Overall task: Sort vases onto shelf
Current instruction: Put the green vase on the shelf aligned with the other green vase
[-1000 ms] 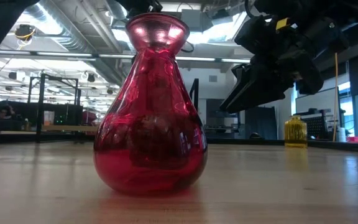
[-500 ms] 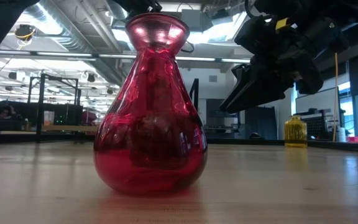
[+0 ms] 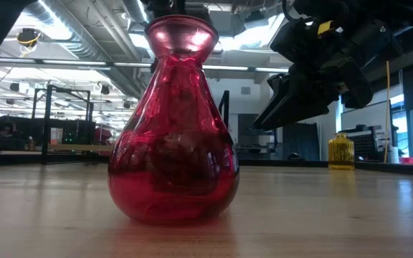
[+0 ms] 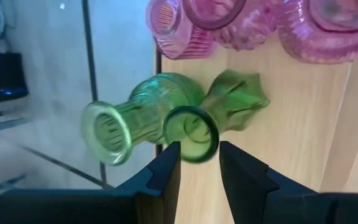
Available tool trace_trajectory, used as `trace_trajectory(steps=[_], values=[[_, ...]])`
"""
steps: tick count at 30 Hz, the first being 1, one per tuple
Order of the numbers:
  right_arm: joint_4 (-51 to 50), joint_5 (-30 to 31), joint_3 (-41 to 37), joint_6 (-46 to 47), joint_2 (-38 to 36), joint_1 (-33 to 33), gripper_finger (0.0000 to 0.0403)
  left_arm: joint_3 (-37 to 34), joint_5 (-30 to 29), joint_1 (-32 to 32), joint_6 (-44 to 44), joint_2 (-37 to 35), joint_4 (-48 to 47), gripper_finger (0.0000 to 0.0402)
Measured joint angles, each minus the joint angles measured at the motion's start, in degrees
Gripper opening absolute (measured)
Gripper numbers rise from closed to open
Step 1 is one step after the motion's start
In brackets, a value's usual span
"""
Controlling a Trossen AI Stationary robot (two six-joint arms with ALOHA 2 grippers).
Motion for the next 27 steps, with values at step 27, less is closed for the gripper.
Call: trace_trajectory(steps=[27], values=[[0.37, 0.01, 0.0, -0.14, 0.01, -0.02, 0.0108, -5.8, 18.3, -26.33, -22.63, -12.47, 6.69, 0.0104]])
